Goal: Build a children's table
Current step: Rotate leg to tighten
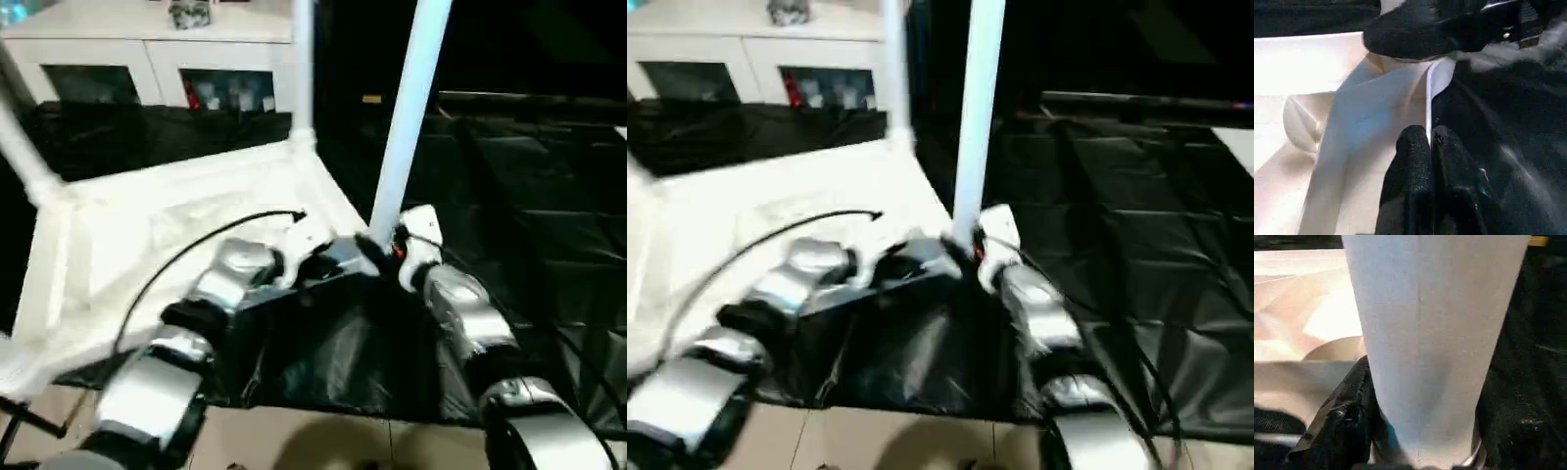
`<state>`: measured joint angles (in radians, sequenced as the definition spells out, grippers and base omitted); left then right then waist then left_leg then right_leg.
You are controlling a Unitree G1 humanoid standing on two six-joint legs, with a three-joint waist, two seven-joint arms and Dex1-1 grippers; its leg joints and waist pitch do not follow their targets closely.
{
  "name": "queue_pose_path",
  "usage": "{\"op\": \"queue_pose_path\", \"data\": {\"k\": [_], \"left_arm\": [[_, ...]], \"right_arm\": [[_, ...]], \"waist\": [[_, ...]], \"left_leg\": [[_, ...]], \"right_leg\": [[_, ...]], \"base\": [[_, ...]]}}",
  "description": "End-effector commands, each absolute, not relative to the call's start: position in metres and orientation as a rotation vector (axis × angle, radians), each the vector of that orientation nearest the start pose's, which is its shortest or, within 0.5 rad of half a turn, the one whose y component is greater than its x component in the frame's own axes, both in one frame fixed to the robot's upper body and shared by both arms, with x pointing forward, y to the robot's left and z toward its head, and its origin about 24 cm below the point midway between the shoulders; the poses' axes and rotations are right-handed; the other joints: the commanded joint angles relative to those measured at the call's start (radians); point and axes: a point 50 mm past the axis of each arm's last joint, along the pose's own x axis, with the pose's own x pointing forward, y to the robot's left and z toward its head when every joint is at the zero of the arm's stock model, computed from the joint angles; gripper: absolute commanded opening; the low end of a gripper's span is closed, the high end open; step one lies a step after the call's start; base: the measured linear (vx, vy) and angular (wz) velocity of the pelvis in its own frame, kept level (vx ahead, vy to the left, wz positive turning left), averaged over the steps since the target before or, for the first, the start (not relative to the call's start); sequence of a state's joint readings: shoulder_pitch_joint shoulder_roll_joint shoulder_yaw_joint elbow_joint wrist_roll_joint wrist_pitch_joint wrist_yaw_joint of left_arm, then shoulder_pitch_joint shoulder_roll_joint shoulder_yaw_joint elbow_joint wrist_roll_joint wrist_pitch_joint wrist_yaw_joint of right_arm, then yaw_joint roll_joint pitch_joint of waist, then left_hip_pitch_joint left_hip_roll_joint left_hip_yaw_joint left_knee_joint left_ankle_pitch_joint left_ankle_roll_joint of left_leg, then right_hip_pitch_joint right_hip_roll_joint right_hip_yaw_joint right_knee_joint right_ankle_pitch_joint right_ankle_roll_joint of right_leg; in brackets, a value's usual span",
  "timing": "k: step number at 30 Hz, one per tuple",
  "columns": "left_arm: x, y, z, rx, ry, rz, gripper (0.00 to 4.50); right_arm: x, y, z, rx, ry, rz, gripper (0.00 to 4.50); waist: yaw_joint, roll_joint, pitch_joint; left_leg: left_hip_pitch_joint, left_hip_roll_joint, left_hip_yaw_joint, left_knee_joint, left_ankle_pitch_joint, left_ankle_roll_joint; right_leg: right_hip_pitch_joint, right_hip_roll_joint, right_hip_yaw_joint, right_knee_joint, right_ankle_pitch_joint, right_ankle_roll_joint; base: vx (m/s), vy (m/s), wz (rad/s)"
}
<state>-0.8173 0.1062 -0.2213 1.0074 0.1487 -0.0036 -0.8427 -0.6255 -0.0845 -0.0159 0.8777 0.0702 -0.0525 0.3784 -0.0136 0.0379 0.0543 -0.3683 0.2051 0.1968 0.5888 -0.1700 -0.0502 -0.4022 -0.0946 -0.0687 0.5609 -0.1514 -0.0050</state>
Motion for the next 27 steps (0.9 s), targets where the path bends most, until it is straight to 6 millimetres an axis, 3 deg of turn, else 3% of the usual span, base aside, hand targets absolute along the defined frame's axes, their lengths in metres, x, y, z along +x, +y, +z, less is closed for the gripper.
{"op": "queue_pose_path", "data": {"k": [1,4,7,8,12,16,19,21,23,27], "left_arm": [[0.348,0.040,0.055,0.386,0.315,-1.172,0.00],[0.348,0.047,0.053,0.400,0.330,-1.178,0.00],[0.348,0.056,0.051,0.426,0.337,-1.188,0.00],[0.348,0.069,0.049,0.444,0.355,-1.197,0.00],[0.345,0.084,0.051,0.460,0.353,-1.266,0.00],[0.341,0.100,0.052,0.489,0.360,-1.349,0.00],[0.339,0.107,0.053,0.483,0.375,-1.385,0.00],[0.337,0.111,0.053,0.480,0.381,-1.422,0.00],[0.335,0.115,0.055,0.473,0.383,-1.460,0.00],[0.334,0.118,0.056,0.480,0.395,-1.500,0.00]], "right_arm": [[0.343,-0.084,0.022,-0.028,0.254,0.559,3.02],[0.344,-0.087,0.026,-0.008,0.221,0.580,3.16],[0.343,-0.094,0.027,-0.035,0.206,0.600,3.58],[0.340,-0.103,0.026,-0.078,0.206,0.659,3.63],[0.334,-0.118,0.025,-0.093,0.224,0.760,3.63],[0.325,-0.130,0.031,-0.074,0.195,0.920,3.63],[0.320,-0.135,0.036,-0.067,0.185,1.010,3.63],[0.317,-0.137,0.038,-0.080,0.189,1.059,3.63],[0.312,-0.141,0.039,-0.088,0.210,1.139,3.31],[0.307,-0.144,0.038,-0.118,0.247,1.231,3.12]], "waist": [[-0.008,-0.007,-0.059],[-0.010,-0.008,-0.060],[-0.009,-0.007,-0.064],[-0.009,-0.007,-0.065],[-0.002,-0.009,-0.070],[0.020,-0.011,-0.075],[0.034,-0.011,-0.077],[0.041,-0.009,-0.077],[0.050,-0.011,-0.075],[0.054,-0.012,-0.069]], "left_leg": [[0.021,0.011,-0.026,-0.080,-0.476,0.014],[0.022,0.013,-0.023,-0.079,-0.477,0.021],[0.013,0.016,-0.021,-0.082,-0.444,0.032],[0.014,0.017,-0.019,-0.082,-0.438,0.032],[0.011,0.018,-0.011,-0.076,-0.371,0.061],[0.006,0.021,-0.004,-0.070,-0.268,0.104],[0.004,0.023,-0.003,-0.066,-0.226,0.112],[0.005,0.025,-0.002,-0.065,-0.218,0.109],[0.006,0.025,-0.001,-0.066,-0.230,0.104],[0.011,0.027,-0.003,-0.072,-0.288,0.069]], "right_leg": [[0.023,-0.043,0.012,-0.096,-0.567,-0.128],[0.020,-0.042,0.016,-0.092,-0.526,-0.151],[0.027,-0.043,0.022,-0.079,-0.436,-0.189],[0.028,-0.043,0.023,-0.078,-0.422,-0.195],[0.036,-0.043,0.030,-0.065,-0.304,-0.241],[0.050,-0.041,0.028,-0.052,-0.212,-0.269],[0.051,-0.041,0.030,-0.041,-0.170,-0.283],[0.047,-0.042,0.030,-0.039,-0.171,-0.287],[0.045,-0.041,0.031,-0.039,-0.195,-0.280],[0.039,-0.041,0.032,-0.048,-0.284,-0.261]], "base": [[0.000,0.000,0.00],[0.000,0.000,0.00],[0.000,0.000,0.00],[0.000,0.000,0.00],[0.000,0.000,0.00],[0.000,0.000,0.00],[0.000,0.000,0.00],[0.000,0.000,0.00],[0.000,0.000,0.00],[0.000,0.000,0.00]]}}
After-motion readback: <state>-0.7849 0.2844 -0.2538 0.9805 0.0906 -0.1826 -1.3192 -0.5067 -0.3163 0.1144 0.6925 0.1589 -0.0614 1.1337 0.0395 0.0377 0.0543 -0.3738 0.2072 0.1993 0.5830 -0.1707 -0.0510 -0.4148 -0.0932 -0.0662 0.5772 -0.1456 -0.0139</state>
